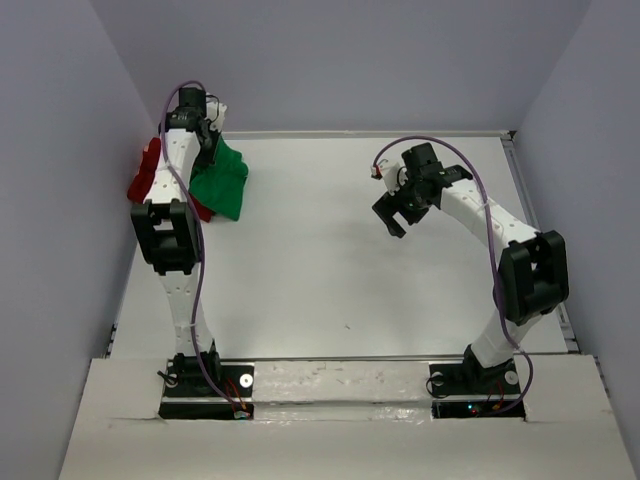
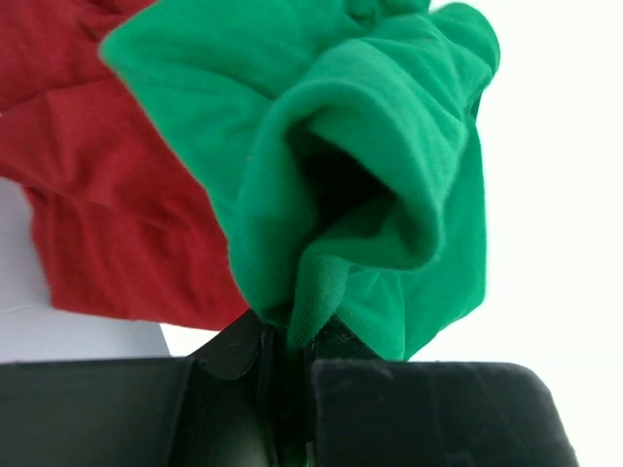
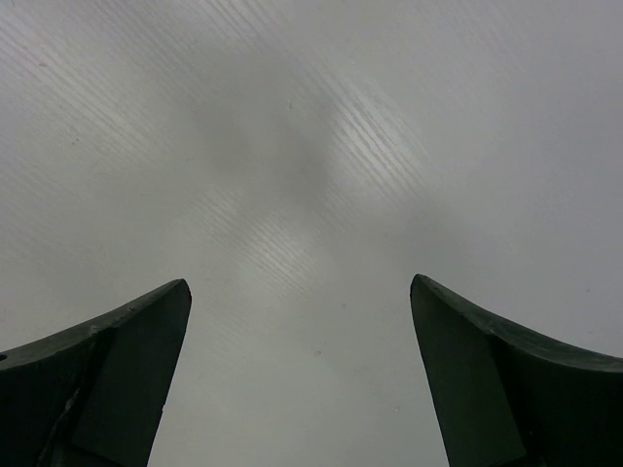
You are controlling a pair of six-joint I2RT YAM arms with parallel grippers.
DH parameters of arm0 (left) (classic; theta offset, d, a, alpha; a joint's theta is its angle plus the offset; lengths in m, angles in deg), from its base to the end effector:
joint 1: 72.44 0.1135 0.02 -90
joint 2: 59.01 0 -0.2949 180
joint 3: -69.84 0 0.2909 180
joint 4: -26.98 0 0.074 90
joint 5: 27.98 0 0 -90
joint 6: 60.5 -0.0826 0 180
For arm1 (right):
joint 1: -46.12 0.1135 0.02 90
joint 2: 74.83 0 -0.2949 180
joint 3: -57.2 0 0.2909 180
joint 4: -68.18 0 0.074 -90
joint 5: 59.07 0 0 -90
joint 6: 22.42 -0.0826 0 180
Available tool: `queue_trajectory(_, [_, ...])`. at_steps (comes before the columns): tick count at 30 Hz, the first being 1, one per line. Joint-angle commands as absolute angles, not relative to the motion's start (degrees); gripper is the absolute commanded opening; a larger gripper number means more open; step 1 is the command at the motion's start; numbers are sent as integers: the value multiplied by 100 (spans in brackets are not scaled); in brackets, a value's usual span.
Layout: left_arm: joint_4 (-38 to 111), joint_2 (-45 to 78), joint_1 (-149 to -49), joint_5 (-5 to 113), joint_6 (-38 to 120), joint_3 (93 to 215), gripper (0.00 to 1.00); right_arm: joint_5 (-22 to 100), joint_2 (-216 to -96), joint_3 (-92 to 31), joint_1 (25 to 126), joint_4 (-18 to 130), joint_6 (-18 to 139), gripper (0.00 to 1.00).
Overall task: Fold and stack the t-shirts
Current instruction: Put the neatly folded tshirt into the corner of the board with the left arm
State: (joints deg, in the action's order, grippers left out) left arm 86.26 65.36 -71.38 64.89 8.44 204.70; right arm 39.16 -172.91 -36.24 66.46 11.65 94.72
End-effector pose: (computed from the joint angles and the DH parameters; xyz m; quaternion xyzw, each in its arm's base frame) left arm 0.5754 0.0148 0.2921 0.1538 0.9230 0.0905 0.3408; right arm 0.3958 0.1593 0.2455 -0.4053 0.8771 0.0547 0.2520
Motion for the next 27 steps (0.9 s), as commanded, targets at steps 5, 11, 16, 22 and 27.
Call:
queue_trajectory(5, [9004, 6228, -6936, 6711, 384, 21296, 0, 3937, -17449, -3829, 6633, 1075, 9421, 100])
queue_trajectory(11, [8889, 6280, -6673, 6729, 296, 21305, 0, 3981, -17494, -3829, 6633, 1040, 9421, 100])
queue_trajectory(16, [8793, 6386, -6506, 6738, 243, 21217, 0, 3929, -17502, -3794, 6633, 1031, 9421, 100])
queue_trajectory(22, [8652, 6342, -6453, 6896, 68, 21208, 0, 3911, -17643, -3881, 6633, 970, 9404, 100])
queue_trajectory(27, [8521, 6508, -6286, 6870, 15, 21200, 0, 3911, -17713, -3935, 6633, 908, 9395, 100])
